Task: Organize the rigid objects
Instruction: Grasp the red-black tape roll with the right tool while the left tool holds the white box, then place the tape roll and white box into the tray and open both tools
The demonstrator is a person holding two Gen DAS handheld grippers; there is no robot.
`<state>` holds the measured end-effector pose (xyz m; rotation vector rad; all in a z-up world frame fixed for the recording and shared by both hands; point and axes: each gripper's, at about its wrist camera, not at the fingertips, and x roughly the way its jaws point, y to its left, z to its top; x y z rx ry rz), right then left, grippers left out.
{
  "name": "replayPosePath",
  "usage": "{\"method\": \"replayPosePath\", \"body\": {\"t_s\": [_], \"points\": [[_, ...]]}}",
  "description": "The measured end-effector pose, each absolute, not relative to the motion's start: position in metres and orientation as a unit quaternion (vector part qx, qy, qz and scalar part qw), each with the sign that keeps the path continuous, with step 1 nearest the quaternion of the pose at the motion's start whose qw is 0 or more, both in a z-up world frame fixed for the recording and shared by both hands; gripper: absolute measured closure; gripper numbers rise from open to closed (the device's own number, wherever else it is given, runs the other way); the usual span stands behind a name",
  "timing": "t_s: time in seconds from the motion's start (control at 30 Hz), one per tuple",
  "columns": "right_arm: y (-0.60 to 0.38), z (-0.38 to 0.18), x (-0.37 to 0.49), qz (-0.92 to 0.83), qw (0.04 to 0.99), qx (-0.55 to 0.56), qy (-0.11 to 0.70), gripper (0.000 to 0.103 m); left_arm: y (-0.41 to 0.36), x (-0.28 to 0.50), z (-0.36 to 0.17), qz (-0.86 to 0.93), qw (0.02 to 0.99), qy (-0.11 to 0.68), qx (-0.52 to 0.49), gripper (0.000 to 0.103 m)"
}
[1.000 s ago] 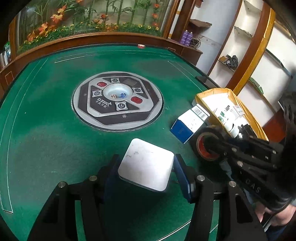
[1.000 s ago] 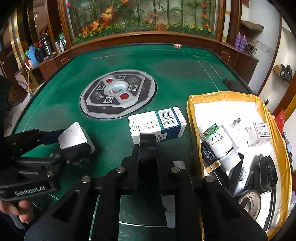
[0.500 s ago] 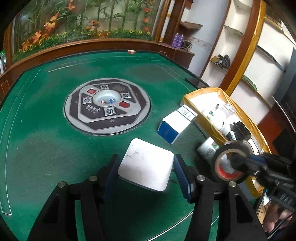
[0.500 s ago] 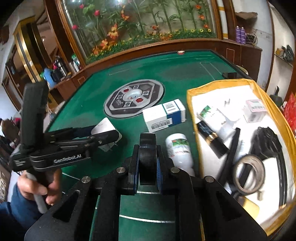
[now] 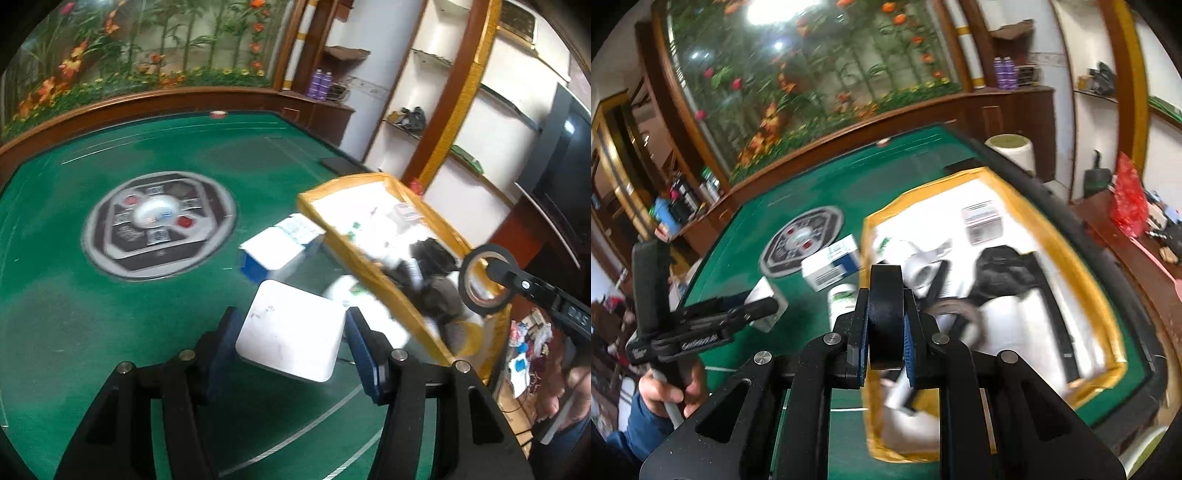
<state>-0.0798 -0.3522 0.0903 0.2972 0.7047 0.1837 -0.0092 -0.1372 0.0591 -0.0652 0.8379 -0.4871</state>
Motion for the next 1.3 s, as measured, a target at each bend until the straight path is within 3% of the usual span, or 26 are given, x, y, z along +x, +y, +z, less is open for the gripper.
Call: {"method": "replayPosePath", "body": {"t_s": [0.53, 1.0, 1.3], "points": [[-0.433, 0.062, -0.098, 0.024, 0.913, 0.216, 0.344, 0.089, -0.257, -0.019, 0.06, -0.323, 0.857, 0.402, -0.001, 0.045], [-0.461, 0.04, -0.094, 0.01, 0.9, 0.267, 0.344, 0.089, -0.283, -0.002, 0.055, -0.316, 0.863, 0.394, 0.004, 0.048], [-0.453, 0.042, -0.092, -0.017, 0.905, 0.218, 0.365, 0.086, -0.277, -0.001, 0.05, -0.318, 0.86, 0.399, -0.007, 0.048]]}}
